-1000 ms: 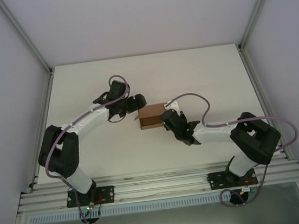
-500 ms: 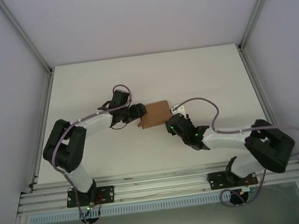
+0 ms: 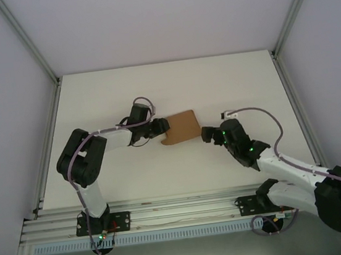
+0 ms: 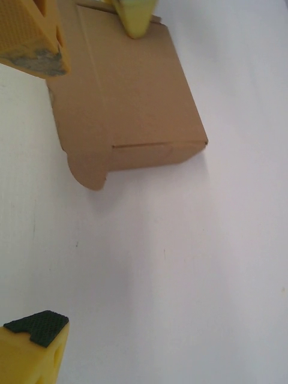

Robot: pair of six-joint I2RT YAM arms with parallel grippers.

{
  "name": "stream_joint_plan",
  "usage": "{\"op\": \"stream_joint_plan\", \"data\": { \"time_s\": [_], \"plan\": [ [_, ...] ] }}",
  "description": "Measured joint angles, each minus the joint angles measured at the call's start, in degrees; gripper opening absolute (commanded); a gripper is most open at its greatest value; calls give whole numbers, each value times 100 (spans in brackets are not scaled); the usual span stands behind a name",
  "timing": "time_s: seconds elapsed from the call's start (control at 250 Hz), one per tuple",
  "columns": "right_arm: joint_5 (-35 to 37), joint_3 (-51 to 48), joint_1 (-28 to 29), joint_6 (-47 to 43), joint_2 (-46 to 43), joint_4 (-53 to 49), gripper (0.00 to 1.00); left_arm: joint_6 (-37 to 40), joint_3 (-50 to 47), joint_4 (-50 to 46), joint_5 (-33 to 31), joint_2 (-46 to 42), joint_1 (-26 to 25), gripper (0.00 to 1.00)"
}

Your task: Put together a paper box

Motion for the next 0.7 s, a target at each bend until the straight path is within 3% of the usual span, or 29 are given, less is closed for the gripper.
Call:
{"op": "stream_joint_plan", "data": {
  "time_s": [0.344,0.48,0.544,0.7],
  "plan": [
    [-2286,2470,-944,267,2326,-1180,97,-326,-870,1440,557,-105,313,25],
    [-2986,2903,-1086,302,3150,-1432,97,-389,-1091,1740,636,-199,363,23],
    [-3292,2979,-1084,321,3397,-1480,97,-446,-1165,1869,654,-210,374,15],
    [-3764,2999,-1084,413,3707,-1541,97,-629,-1419,2247,675,-275,413,15]
  ]
}}
